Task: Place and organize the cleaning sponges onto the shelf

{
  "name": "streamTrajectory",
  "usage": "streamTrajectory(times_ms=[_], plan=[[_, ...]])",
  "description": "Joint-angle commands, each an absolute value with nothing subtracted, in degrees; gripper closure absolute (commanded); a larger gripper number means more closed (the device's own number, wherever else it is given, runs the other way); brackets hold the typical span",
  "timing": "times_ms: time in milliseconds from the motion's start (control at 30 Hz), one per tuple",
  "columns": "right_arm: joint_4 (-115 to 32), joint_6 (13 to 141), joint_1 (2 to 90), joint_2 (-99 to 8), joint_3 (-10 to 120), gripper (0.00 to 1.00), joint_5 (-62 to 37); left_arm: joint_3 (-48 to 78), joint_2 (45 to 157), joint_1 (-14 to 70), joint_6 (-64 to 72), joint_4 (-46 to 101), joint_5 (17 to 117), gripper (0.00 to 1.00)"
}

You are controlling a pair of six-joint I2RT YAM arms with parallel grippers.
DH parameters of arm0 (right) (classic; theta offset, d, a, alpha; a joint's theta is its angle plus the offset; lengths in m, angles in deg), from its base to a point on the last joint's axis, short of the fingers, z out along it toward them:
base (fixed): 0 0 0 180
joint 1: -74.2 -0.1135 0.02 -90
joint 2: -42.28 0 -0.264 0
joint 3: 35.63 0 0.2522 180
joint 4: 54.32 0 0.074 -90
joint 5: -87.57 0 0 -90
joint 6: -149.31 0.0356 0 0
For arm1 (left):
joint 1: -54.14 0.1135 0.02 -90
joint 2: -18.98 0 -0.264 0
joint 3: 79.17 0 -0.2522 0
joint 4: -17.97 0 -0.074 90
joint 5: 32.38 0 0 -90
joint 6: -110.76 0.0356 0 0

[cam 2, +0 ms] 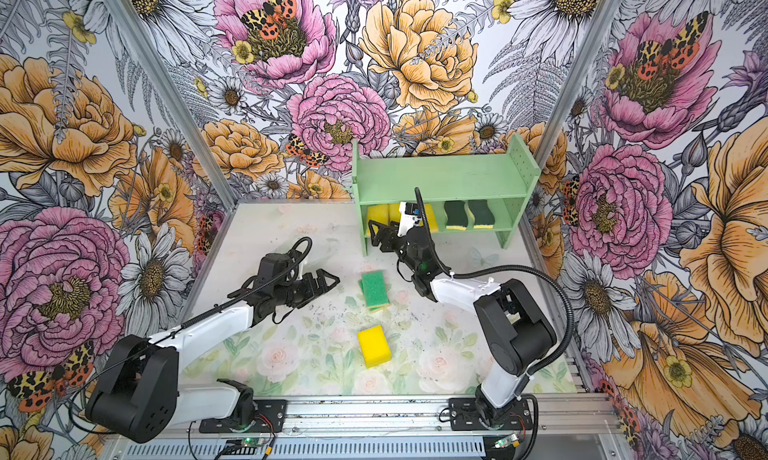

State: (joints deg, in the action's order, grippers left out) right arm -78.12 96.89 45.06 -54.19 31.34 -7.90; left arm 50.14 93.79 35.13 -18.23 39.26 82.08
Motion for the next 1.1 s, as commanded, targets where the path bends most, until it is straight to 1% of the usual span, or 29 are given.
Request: streamTrajectory(times_ms=[0, 333, 633, 1067], plan=[[-81.3, 100.0, 45.7, -55.4, 30.3, 0.16, -11.5, 48.6, 93.1, 34.5, -17.3, 39.8, 80.3, 0.01], [-85.1, 104.0, 45.8, -57.9, 29.3, 0.19, -15.2, 48.6, 93.2, 34.4, -17.3, 40.1, 79.8, 0.01], [-84.3, 103.7, 45.8, -57.1, 28.0, 0.19, -14.4, 48.6, 93.2, 34.0, -17.5, 40.2, 79.4, 0.01], [-84.2, 103.0, 46.0, -60.1, 30.7, 0.20, -13.8, 48.0, 94.2, 33.9, -17.2, 40.3, 79.3, 0.01]])
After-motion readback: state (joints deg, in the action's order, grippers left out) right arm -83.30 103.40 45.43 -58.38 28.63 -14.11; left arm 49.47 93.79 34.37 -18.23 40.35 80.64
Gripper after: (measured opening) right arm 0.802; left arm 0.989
